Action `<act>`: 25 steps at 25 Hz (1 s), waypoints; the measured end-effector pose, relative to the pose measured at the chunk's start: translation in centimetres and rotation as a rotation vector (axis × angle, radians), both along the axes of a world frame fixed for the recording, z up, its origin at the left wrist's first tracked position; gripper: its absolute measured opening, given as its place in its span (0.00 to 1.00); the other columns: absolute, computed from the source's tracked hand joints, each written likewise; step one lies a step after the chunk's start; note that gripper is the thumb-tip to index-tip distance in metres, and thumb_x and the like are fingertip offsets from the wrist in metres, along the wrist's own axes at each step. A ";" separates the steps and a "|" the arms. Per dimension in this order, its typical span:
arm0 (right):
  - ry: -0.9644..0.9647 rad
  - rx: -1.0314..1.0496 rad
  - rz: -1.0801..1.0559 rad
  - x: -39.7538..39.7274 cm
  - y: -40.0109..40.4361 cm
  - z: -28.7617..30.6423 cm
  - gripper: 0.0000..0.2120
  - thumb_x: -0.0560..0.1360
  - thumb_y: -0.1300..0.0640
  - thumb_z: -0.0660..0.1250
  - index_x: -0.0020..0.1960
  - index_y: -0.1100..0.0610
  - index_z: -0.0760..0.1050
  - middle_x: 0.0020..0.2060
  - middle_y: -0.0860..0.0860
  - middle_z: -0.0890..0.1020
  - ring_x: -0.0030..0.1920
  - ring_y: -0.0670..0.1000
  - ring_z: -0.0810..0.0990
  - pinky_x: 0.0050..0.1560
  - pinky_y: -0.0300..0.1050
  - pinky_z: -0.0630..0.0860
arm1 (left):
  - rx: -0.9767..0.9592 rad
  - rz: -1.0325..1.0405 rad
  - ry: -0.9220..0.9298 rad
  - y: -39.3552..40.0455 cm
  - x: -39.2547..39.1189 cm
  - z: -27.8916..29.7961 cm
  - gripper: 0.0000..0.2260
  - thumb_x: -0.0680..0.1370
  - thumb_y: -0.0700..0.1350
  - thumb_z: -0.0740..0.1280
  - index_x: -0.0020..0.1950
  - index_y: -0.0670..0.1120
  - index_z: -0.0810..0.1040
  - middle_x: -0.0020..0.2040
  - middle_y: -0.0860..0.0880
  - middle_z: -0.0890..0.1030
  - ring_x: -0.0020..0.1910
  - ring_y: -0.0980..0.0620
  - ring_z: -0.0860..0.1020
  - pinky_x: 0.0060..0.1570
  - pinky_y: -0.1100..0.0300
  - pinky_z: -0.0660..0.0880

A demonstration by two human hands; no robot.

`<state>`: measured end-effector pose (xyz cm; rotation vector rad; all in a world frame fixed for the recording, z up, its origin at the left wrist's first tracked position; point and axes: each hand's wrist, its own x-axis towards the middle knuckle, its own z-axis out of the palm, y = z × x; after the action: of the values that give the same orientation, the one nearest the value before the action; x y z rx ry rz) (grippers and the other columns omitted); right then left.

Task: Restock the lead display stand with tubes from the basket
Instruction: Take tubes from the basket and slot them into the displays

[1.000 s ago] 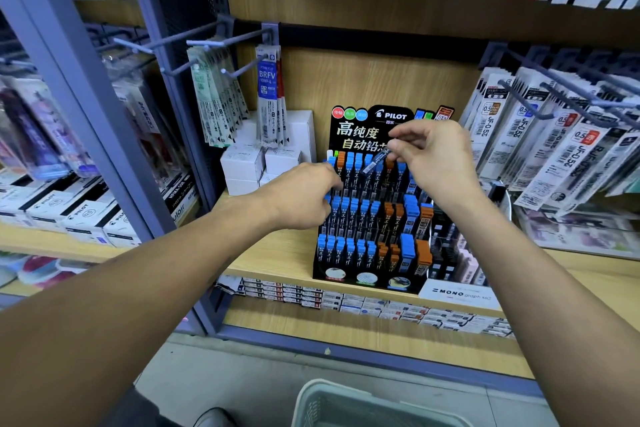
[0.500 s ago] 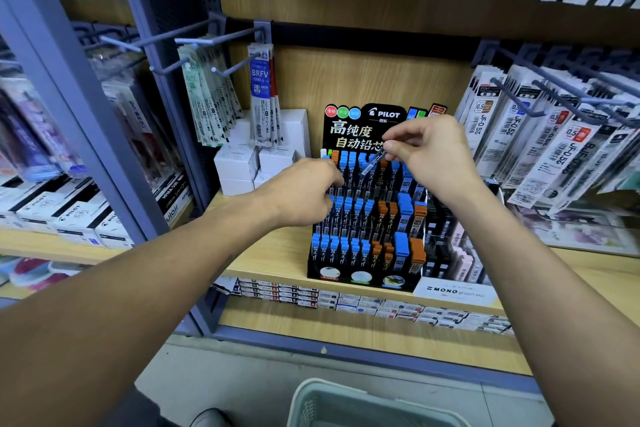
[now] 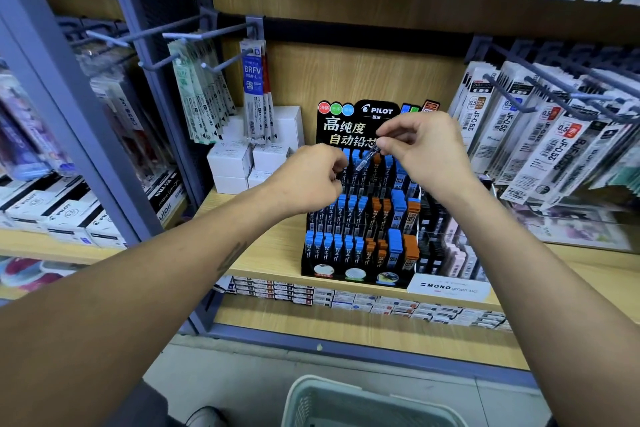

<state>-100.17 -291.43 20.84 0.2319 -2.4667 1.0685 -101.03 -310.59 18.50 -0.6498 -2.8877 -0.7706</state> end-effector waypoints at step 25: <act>0.216 0.288 0.036 1.1 -0.6 -0.9 0.13 0.79 0.67 0.64 0.59 0.57 0.83 0.50 0.49 0.82 0.49 0.47 0.79 0.55 0.44 0.77 | -0.021 0.037 0.029 -0.4 0.8 0.4 0.17 0.74 0.32 0.62 0.59 0.44 0.82 0.54 0.48 0.83 0.56 0.49 0.80 0.55 0.55 0.78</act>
<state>-99.10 -292.01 19.89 0.4570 -2.4171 0.6584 -100.19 -311.00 18.89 -0.6026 -2.8771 -0.7213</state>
